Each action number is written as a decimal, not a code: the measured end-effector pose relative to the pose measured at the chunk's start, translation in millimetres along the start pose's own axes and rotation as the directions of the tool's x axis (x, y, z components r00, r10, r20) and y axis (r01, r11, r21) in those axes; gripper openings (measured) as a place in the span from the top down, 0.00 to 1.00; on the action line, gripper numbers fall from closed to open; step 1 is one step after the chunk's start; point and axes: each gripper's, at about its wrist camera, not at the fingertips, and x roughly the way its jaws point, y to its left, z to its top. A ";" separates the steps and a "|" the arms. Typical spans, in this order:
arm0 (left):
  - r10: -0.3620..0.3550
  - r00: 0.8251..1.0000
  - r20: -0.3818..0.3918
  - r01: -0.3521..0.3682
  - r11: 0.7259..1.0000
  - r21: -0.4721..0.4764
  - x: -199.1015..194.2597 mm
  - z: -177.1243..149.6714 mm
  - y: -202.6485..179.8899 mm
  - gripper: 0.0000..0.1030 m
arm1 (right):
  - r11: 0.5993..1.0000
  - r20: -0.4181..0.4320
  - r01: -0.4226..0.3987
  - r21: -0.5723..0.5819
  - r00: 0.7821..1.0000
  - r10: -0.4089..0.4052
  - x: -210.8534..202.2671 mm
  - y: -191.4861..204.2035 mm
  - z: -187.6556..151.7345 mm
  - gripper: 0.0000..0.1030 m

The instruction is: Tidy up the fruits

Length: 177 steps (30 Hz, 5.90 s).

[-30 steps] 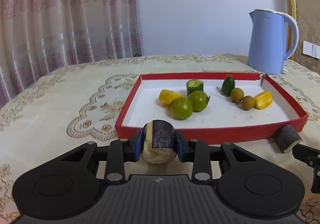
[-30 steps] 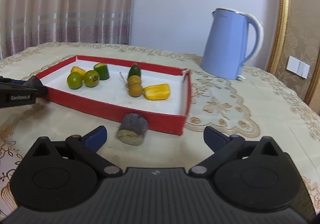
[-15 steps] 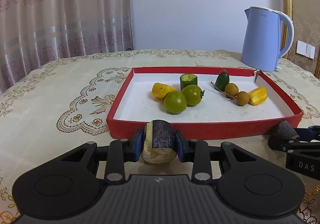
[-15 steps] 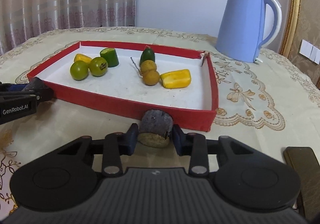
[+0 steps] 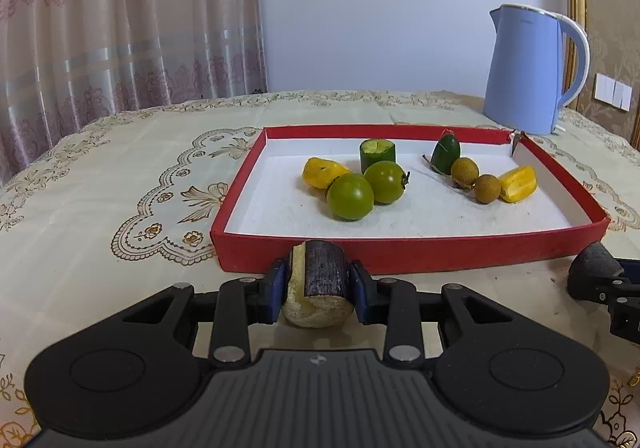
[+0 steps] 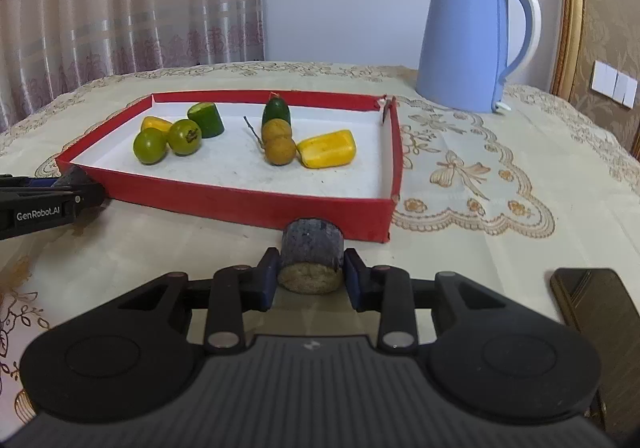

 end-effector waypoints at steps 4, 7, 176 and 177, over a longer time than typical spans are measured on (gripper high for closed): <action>0.012 1.000 -0.012 -0.012 1.000 0.014 1.5 -0.5 -2.7 0.68 | 0.999 0.003 -0.028 0.035 1.000 0.028 0.2 -6.6 -0.1 0.69; 0.027 0.999 -0.026 -0.026 0.999 0.032 3.4 -0.8 -5.7 0.68 | 0.998 0.004 -0.039 0.049 0.999 0.039 0.3 -9.4 -0.2 0.69; 0.196 0.979 0.056 -0.199 0.978 0.066 4.3 52.9 -32.2 0.09 | 0.999 -0.022 0.038 0.018 0.999 -0.038 -1.1 -15.7 2.4 0.70; 0.202 0.978 0.055 -0.205 0.978 0.050 2.8 49.6 -28.7 0.09 | 0.999 -0.018 0.043 0.006 0.999 -0.043 -1.2 -14.1 2.0 0.70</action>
